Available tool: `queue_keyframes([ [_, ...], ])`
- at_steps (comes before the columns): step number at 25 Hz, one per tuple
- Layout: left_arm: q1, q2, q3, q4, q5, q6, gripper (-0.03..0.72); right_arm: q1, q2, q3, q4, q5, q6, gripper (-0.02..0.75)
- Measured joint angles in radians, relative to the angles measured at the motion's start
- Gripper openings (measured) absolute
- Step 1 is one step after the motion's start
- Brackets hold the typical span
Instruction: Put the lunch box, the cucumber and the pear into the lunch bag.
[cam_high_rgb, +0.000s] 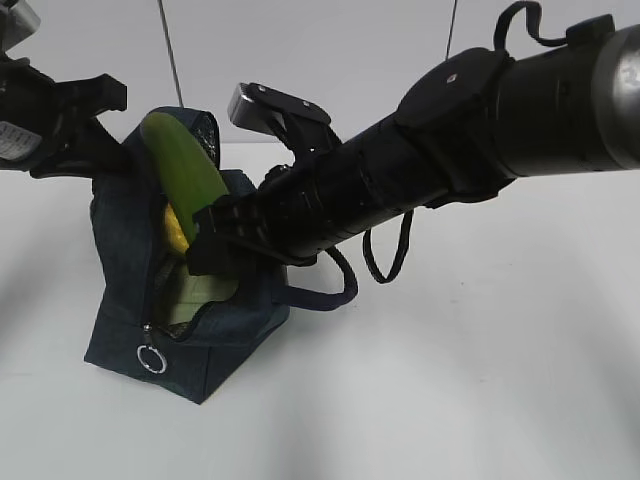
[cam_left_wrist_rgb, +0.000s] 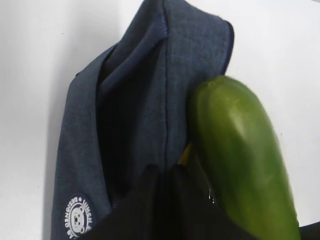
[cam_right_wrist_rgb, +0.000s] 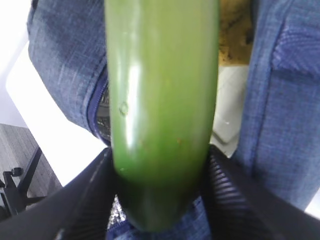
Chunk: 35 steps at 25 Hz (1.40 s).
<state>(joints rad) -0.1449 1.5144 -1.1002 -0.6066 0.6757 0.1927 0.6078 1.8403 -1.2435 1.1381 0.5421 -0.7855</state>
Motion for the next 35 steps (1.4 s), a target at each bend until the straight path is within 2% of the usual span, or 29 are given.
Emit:
queue_keyframes([
  [9, 0.0, 0.0, 0.0, 0.0, 0.0, 0.0, 0.003, 0.0, -0.048, 0.0, -0.082, 0.002, 0.0, 0.447],
  [19, 0.0, 0.0, 0.0, 0.01, 0.0, 0.001, 0.003, 0.0, -0.181, 0.0, -0.196, -0.085, 0.0, 0.446],
  [29, 0.0, 0.0, 0.0, 0.013, 0.071, 0.017, 0.003, 0.0, -0.193, 0.0, -0.262, -0.162, 0.018, 0.444],
  [32, 0.0, 0.0, 0.0, 0.014, 0.099, 0.034, 0.003, -0.011, -0.193, 0.0, -0.333, -0.166, 0.099, 0.444],
  [35, 0.0, 0.0, 0.0, 0.014, 0.116, 0.038, 0.003, -0.024, -0.189, 0.0, -0.455, -0.134, 0.221, 0.444],
])
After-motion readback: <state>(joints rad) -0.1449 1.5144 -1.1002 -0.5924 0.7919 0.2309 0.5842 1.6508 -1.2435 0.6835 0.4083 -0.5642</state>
